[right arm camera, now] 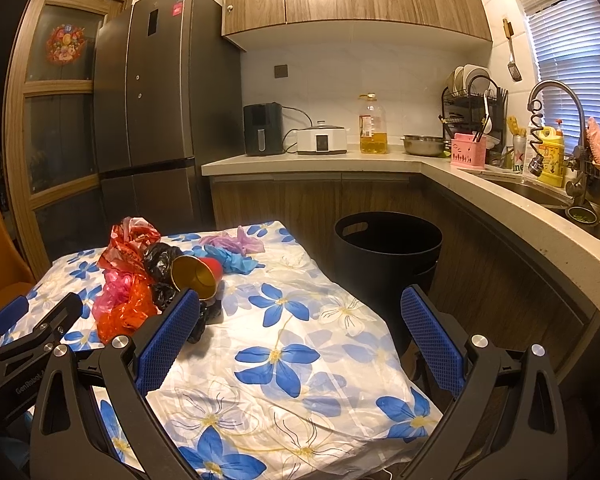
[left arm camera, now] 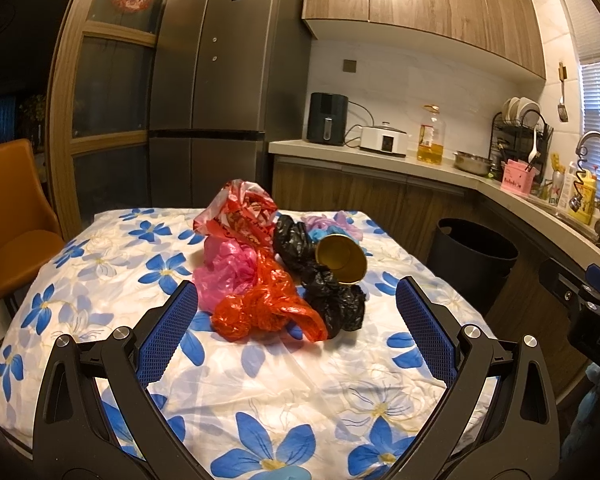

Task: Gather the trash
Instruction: 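Grasp the orange bag with the left tool while the right tool grasps the black bag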

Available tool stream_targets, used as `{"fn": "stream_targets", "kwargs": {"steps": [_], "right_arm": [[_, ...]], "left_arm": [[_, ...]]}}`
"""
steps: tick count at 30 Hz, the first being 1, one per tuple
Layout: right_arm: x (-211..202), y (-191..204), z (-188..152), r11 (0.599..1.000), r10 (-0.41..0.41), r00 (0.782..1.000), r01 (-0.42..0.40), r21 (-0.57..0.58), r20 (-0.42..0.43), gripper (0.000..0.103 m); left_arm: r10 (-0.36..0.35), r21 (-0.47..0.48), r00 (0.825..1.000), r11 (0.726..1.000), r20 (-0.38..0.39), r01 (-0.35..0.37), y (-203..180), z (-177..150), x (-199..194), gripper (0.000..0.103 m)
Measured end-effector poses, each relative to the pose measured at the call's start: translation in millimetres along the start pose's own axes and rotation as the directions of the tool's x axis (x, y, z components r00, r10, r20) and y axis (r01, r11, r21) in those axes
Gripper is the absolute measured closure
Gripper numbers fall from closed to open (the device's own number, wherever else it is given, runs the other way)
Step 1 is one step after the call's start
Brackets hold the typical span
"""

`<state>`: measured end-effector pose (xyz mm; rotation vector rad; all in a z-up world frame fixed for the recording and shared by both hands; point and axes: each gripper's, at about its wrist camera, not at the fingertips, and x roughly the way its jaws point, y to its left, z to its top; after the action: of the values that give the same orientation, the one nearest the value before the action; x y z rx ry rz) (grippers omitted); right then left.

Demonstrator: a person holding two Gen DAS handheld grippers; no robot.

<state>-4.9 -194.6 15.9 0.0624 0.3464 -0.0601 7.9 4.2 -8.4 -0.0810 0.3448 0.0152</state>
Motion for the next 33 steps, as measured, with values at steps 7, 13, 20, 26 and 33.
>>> {"fn": "stream_targets", "kwargs": {"steps": [7, 13, 20, 26, 33], "right_arm": [[26, 5, -11, 0.998, 0.055, 0.998, -0.055, -0.005, -0.007, 0.005], [58, 12, -22, 0.992, 0.13, 0.991, -0.13, 0.003, -0.028, 0.005], [83, 23, -26, 0.981, 0.194, 0.981, -0.193, -0.013, 0.008, 0.006], [108, 32, -32, 0.966, 0.257, 0.966, -0.257, -0.004, -0.016, 0.01], [135, 54, -46, 0.946, 0.322, 0.944, -0.323, -0.016, -0.07, 0.023]], "left_arm": [[0.024, -0.04, 1.0, 0.999, -0.006, -0.024, 19, -14, 24, 0.006], [0.036, -0.049, 0.999, 0.998, -0.01, -0.037, 25, -28, 54, 0.006], [0.041, -0.03, 0.997, 0.999, -0.06, -0.043, 20, -32, 104, 0.019], [0.034, -0.017, 0.984, 0.999, -0.176, -0.038, 24, -42, 139, 0.035], [-0.013, -0.044, 0.982, 0.999, -0.19, 0.005, 33, -47, 141, 0.075]]}}
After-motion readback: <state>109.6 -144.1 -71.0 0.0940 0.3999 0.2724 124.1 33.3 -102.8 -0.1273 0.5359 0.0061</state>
